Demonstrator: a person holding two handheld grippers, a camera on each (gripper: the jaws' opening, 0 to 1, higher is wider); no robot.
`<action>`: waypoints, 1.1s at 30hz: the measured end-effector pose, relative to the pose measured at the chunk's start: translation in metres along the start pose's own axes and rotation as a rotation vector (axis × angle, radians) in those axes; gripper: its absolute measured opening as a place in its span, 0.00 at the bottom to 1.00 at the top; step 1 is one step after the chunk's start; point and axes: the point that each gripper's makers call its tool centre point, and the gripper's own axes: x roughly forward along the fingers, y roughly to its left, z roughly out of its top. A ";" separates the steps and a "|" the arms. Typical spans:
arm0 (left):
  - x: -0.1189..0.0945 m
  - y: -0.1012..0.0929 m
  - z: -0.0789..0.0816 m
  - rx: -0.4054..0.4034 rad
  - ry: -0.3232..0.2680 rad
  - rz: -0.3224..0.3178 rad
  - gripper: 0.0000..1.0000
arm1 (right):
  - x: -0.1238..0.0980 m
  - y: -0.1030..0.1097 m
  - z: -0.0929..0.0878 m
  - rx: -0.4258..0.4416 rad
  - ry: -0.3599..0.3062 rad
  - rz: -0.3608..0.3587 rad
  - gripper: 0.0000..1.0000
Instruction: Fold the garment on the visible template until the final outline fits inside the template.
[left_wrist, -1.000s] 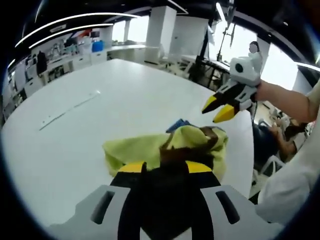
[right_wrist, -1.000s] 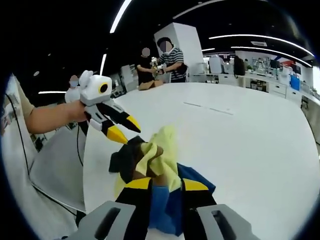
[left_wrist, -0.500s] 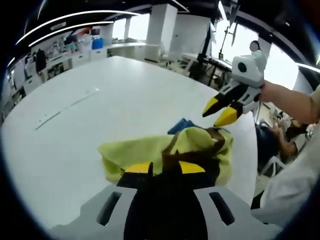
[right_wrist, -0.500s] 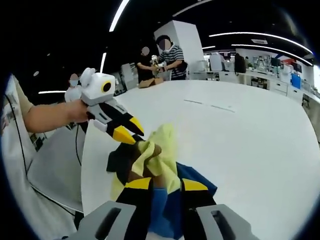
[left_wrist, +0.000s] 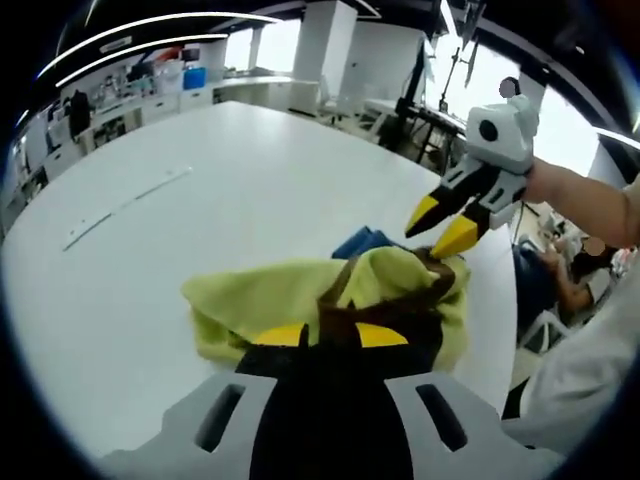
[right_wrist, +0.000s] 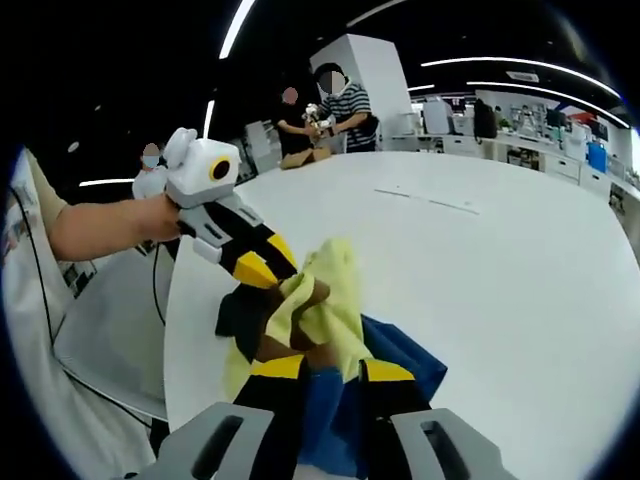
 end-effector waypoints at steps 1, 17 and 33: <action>0.001 -0.001 -0.001 0.000 0.002 -0.004 0.13 | 0.001 0.001 -0.001 0.001 0.003 0.004 0.16; 0.006 -0.014 -0.014 0.006 0.022 -0.034 0.04 | 0.008 0.010 -0.017 0.006 0.039 0.030 0.11; 0.010 -0.009 -0.013 0.051 0.033 -0.002 0.13 | 0.006 0.014 -0.019 -0.004 0.038 0.033 0.09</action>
